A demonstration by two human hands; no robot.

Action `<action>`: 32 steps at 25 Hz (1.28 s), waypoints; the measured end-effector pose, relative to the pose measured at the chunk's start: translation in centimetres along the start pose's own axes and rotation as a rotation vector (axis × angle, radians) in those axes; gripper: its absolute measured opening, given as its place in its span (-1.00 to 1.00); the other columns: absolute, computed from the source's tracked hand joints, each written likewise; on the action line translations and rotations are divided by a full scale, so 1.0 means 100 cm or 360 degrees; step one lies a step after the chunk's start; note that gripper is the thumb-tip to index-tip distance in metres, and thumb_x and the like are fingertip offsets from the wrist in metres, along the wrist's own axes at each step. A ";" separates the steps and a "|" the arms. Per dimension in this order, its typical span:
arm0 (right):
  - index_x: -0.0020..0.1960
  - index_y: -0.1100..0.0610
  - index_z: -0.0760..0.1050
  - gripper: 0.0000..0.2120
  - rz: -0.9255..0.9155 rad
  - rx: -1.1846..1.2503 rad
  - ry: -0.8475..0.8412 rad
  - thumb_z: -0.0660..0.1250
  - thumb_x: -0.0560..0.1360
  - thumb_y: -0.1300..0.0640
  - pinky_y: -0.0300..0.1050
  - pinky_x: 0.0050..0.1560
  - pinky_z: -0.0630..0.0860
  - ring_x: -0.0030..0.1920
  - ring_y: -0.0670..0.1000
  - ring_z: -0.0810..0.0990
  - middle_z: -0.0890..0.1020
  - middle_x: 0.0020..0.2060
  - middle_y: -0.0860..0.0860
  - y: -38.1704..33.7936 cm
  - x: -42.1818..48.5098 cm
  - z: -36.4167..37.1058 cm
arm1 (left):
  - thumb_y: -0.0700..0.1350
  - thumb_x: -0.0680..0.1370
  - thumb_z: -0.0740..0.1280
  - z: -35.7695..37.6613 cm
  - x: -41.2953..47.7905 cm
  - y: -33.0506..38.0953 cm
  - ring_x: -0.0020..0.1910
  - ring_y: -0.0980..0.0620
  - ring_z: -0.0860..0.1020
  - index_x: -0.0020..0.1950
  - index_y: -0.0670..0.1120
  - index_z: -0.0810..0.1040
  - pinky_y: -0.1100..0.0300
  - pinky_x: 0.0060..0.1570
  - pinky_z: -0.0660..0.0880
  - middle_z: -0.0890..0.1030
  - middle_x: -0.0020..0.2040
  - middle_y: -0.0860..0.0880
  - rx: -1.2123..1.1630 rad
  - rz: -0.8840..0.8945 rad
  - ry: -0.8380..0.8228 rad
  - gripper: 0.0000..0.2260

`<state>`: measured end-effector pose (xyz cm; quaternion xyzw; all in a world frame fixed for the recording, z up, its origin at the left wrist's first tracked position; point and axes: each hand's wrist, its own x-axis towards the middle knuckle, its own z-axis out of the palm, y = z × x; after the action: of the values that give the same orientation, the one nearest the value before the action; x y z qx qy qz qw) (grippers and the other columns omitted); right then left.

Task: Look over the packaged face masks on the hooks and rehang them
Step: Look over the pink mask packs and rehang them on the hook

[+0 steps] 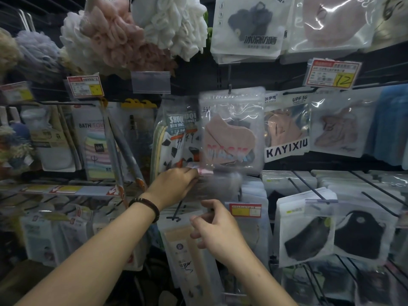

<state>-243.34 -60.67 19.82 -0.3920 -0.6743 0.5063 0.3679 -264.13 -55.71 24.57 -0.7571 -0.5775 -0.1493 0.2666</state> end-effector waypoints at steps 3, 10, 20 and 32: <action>0.48 -0.10 0.41 -0.50 0.0006 0.0015 -0.0002 0.44 0.57 -0.05 0.18 0.13 0.72 -0.03 -0.05 0.77 0.74 -0.11 -0.05 -0.001 0.000 -0.001 | 0.11 0.70 0.26 -0.001 0.001 -0.002 0.09 -0.06 0.68 0.32 0.02 0.53 -0.07 0.00 0.67 0.70 0.17 -0.02 -0.0110 0.0003 -0.0071 -0.74; 0.42 -0.13 0.45 -0.55 0.0025 -0.0009 -0.0028 0.44 0.56 -0.08 0.18 0.11 0.73 -0.05 -0.06 0.77 0.75 -0.12 -0.08 -0.001 -0.003 0.000 | 0.03 0.72 0.26 -0.007 0.006 -0.002 0.01 -0.12 0.71 0.36 0.02 0.56 -0.10 -0.03 0.67 0.73 0.06 -0.08 -0.0025 0.0096 -0.0093 -0.75; 0.64 0.04 0.29 -0.41 0.0079 0.0611 0.0063 0.40 0.68 0.04 0.15 0.26 0.70 0.25 0.05 0.71 0.65 0.20 -0.03 -0.019 0.001 -0.001 | -0.11 0.67 0.30 -0.008 -0.010 -0.001 -0.15 -0.04 0.74 0.24 -0.05 0.63 0.05 -0.22 0.69 0.74 -0.08 -0.04 -0.0062 0.0242 0.0360 -0.81; 0.18 0.34 0.63 -0.66 0.0158 0.1383 0.0336 0.15 0.80 0.14 0.08 0.00 0.77 -0.01 0.17 0.82 0.80 -0.04 0.24 -0.040 -0.001 0.013 | -0.22 0.63 0.49 -0.020 -0.097 0.064 0.26 -0.04 0.67 0.17 -0.07 0.77 -0.04 0.27 0.60 0.76 0.16 0.03 -0.0512 -0.0277 0.0874 -0.85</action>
<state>-245.10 -62.03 23.37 -0.2825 -0.3382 0.7168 0.5403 -260.68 -65.79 19.51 -0.6687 -0.5156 -0.4595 0.2756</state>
